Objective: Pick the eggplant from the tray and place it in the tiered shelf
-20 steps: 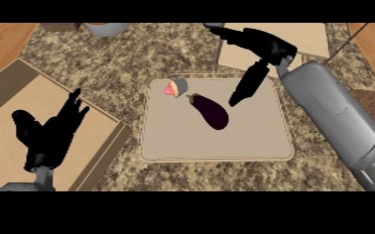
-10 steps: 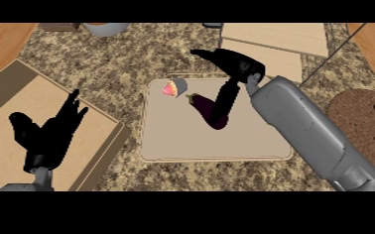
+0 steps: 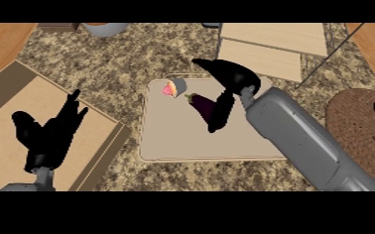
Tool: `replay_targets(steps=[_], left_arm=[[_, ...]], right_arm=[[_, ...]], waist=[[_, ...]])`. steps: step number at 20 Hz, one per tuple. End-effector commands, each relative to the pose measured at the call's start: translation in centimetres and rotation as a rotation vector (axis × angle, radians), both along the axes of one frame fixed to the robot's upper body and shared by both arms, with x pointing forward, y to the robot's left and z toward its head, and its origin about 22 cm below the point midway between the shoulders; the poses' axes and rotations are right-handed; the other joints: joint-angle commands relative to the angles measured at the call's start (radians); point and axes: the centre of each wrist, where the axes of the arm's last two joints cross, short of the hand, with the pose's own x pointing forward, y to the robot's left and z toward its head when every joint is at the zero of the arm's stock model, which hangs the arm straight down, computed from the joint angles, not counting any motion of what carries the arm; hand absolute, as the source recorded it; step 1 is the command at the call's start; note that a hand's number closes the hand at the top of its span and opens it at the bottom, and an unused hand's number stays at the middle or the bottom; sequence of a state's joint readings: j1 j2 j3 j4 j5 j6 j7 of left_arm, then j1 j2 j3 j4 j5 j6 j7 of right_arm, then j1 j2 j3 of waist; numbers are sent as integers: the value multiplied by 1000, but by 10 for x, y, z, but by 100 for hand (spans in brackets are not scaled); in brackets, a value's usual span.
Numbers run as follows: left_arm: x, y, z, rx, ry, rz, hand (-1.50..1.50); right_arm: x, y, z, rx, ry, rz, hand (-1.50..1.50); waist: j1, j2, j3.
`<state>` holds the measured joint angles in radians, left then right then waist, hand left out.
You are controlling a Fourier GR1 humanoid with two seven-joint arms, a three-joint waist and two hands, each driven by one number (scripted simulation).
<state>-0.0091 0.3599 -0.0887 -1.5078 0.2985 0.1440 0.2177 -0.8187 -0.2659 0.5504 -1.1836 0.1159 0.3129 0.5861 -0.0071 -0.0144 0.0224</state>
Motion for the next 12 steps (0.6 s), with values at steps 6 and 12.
replay_targets(steps=[6, 12], left_arm=[[-12, -4, -36, -36, 162, 17, 0], [-11, 5, -30, -29, 143, 16, 0]], right_arm=[[-15, 7, -20, -22, 3, -37, -150], [-13, 14, -45, -89, -35, -64, -150]], waist=[[3, 16, -23], [17, 19, -23]])
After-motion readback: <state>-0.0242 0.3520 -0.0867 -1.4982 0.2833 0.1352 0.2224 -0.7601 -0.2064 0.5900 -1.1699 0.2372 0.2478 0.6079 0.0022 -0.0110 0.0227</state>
